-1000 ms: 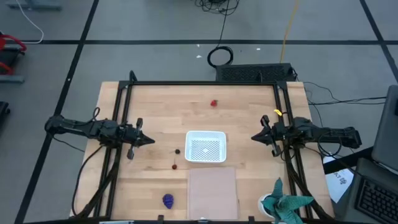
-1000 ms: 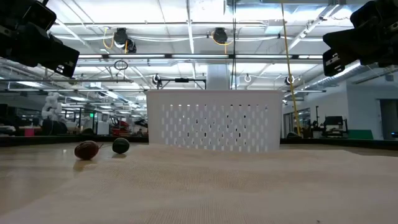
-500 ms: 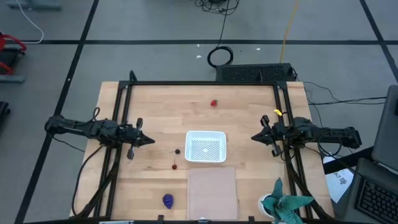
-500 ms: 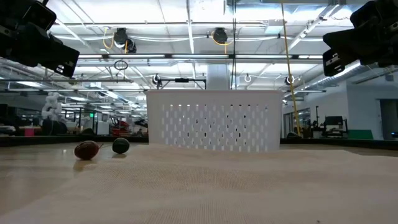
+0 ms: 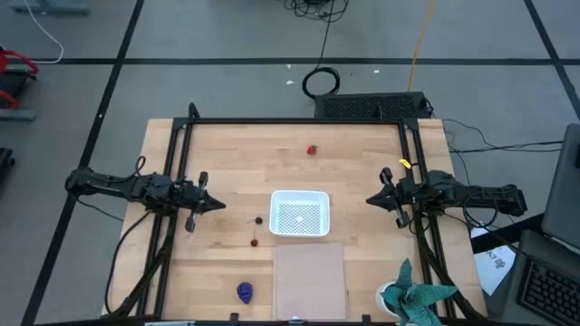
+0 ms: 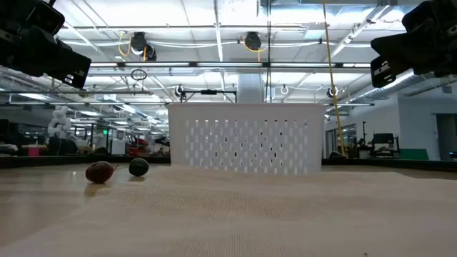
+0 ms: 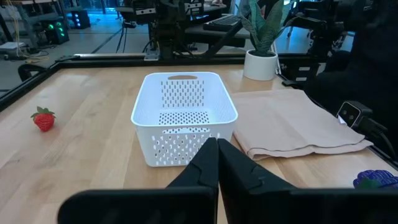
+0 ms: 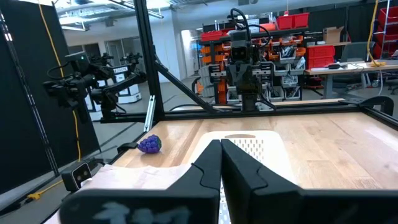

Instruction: Pick and placing Produce into tupperware

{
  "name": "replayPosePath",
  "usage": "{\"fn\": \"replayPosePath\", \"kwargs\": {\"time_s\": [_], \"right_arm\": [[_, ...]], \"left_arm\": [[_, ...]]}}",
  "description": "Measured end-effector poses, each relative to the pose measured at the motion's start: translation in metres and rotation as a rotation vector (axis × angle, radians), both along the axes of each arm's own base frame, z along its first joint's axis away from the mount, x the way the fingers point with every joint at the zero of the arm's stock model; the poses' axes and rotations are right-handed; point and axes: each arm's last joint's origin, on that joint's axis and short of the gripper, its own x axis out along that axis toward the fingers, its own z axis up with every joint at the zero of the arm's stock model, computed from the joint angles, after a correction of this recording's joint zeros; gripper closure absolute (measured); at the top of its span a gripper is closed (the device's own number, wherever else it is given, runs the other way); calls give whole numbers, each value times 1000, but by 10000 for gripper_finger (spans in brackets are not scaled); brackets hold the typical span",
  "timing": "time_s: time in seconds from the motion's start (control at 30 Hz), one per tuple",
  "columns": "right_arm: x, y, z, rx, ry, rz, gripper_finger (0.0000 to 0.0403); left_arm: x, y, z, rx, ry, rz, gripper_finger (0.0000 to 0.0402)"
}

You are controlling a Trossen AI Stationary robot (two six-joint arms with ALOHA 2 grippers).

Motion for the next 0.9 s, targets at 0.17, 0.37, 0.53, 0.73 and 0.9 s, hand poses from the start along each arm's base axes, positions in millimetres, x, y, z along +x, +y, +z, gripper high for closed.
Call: {"fn": "replayPosePath", "kwargs": {"time_s": [0.17, 0.37, 0.53, 0.73, 0.9], "right_arm": [[0, 0, 0, 0, 0, 0, 403], [0, 0, 0, 0, 0, 0, 403], [0, 0, 0, 0, 0, 0, 403], [0, 0, 0, 0, 0, 0, 403], [0, 0, 0, 0, 0, 0, 403]], "left_arm": [[0, 0, 0, 0, 0, 0, 401], [0, 0, 0, 0, 0, 0, 401], [0, 0, 0, 0, 0, 0, 401], [0, 0, 0, 0, 0, 0, 401], [0, 0, 0, 0, 0, 0, 401]]}}
